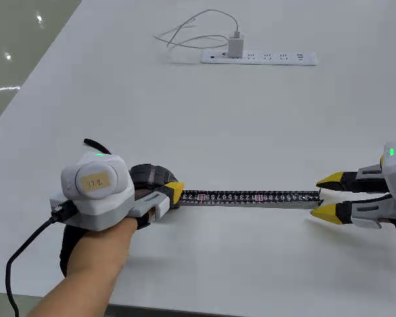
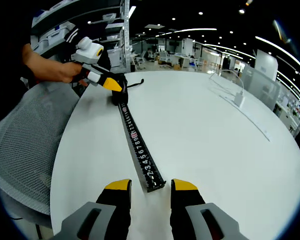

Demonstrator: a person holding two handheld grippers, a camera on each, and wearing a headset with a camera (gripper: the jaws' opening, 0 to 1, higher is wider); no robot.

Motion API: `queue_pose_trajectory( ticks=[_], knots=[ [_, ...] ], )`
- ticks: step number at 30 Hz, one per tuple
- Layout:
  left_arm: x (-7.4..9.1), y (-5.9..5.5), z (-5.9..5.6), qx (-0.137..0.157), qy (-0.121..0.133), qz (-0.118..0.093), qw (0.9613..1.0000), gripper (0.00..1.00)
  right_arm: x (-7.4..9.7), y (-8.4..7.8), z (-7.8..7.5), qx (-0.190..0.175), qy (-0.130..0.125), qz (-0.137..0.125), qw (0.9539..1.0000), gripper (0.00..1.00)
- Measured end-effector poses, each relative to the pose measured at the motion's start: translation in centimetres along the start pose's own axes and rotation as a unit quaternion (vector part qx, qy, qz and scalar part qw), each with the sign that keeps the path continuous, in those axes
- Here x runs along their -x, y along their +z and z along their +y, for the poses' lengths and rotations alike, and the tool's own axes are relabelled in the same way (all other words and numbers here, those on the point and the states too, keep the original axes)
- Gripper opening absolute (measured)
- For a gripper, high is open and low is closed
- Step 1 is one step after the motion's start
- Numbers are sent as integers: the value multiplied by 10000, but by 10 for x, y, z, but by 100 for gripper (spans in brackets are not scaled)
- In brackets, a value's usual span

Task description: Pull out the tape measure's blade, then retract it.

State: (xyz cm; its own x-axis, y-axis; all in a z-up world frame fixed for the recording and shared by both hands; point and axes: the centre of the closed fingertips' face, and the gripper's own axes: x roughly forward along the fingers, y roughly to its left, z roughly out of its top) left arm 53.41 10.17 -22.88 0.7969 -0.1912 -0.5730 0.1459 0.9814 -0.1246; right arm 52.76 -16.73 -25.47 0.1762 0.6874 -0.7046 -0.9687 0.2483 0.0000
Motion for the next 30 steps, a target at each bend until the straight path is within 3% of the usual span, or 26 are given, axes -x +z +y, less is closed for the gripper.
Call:
queue_pose_trajectory(
  ticks=[2, 7, 15, 30],
  knots=[
    [0, 0, 0, 1, -1, 3, 10000, 57, -1, -2, 0, 259, 128, 78, 9996, 26],
    [-1, 0, 1, 12, 3, 9, 10000, 57, -1, 1, 0, 364, 362, 101, 9986, 17],
    [-1, 0, 1, 19, -3, 8, 10000, 57, -6, -4, 0, 623, 534, 258, 9963, 14],
    [0, 0, 1, 10, 17, -70, 10000, 56, -7, -3, -3, 572, 556, 103, 9968, 9]
  ],
)
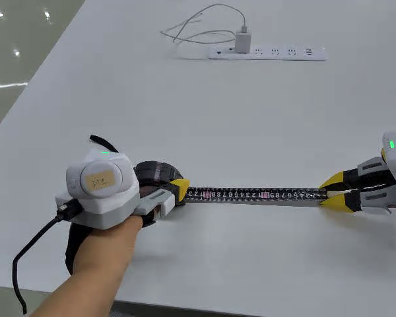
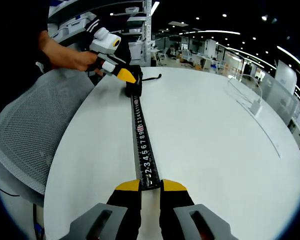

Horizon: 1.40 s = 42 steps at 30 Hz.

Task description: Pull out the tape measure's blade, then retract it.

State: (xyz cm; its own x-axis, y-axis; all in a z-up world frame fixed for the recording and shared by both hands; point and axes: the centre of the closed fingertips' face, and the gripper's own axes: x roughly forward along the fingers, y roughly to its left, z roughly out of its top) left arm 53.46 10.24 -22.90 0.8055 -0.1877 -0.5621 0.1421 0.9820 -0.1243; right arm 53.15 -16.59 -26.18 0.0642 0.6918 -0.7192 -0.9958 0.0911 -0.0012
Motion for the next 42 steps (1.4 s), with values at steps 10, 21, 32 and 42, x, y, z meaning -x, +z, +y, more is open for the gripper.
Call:
queue_pose_trajectory(
  ticks=[10, 21, 32, 42],
  knots=[
    [0, 0, 1, -53, 17, -27, 10000, 54, -4, 4, 3, 22, -10, -8, 10000, 9],
    [0, 0, 0, -63, -8, -23, 10000, 53, -6, 6, 3, 52, 10, 12, 10000, 9],
    [0, 0, 1, -66, -16, -6, 10000, 53, -14, 14, 5, 40, 51, -36, 10000, 9],
    [0, 1, 1, -76, -20, -48, 10000, 53, -21, 22, 7, 63, 96, -68, 9999, 9]
  ],
)
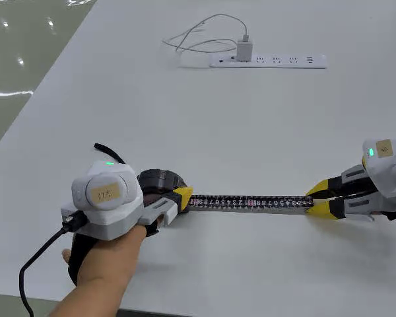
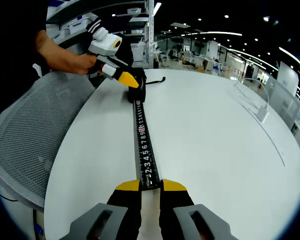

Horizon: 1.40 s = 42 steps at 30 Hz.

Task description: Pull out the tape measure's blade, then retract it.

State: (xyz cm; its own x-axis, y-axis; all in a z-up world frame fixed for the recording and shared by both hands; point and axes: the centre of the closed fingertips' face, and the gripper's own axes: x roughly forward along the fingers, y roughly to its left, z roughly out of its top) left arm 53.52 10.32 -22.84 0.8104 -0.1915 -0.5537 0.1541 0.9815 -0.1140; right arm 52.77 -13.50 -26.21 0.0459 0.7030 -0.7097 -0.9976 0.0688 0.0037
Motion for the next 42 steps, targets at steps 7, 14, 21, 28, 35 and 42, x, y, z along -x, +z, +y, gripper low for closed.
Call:
queue_pose_trajectory(
  ticks=[7, 14, 21, 28, 35, 42],
  knots=[
    [0, 0, 0, -4, 2, -3, 10000, 53, -8, 7, 1, 9, 11, -33, 10000, 9],
    [0, -1, 1, -9, -4, -3, 10000, 53, -13, 12, 2, 10, 24, -81, 10000, 9],
    [0, -1, 0, -9, -2, -7, 10000, 53, -18, 19, 2, 15, 19, -120, 9999, 8],
    [0, -1, 0, -16, 1, -3, 10000, 53, -25, 26, 3, 51, 42, -151, 9999, 8],
    [0, -1, -1, -22, 4, -16, 10000, 53, -30, 30, 3, 62, 72, -189, 9998, 8],
    [0, -1, -1, -17, -1, -20, 10000, 53, -36, 37, 3, 91, 102, -214, 9997, 8]
  ],
)
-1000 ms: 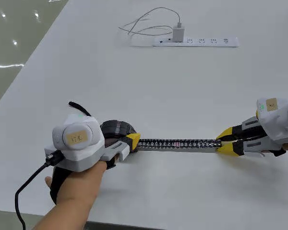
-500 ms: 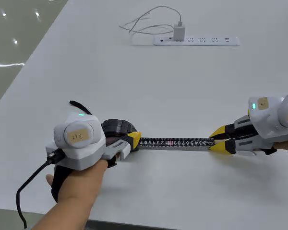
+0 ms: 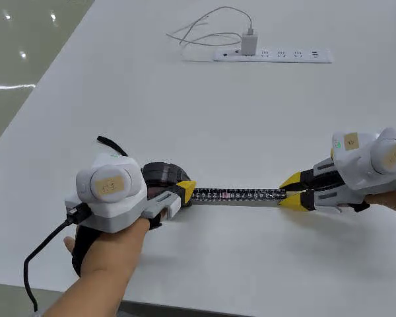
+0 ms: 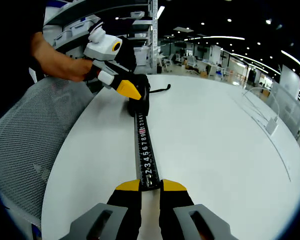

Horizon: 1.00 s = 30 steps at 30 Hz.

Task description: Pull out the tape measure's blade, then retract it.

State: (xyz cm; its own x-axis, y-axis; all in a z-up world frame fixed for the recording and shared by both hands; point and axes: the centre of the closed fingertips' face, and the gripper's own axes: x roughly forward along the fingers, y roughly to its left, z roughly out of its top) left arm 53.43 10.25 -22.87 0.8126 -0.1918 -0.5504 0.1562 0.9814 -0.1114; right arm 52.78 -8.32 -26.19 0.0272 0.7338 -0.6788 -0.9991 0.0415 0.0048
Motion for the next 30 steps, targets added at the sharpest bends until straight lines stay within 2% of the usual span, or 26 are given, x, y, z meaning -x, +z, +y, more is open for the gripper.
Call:
queue_pose_trajectory(
  ticks=[30],
  knots=[
    [1, 1, 0, 1, 6, -12, 10000, 53, -30, 27, 5, 102, 129, -85, 9998, 8]
  ],
)
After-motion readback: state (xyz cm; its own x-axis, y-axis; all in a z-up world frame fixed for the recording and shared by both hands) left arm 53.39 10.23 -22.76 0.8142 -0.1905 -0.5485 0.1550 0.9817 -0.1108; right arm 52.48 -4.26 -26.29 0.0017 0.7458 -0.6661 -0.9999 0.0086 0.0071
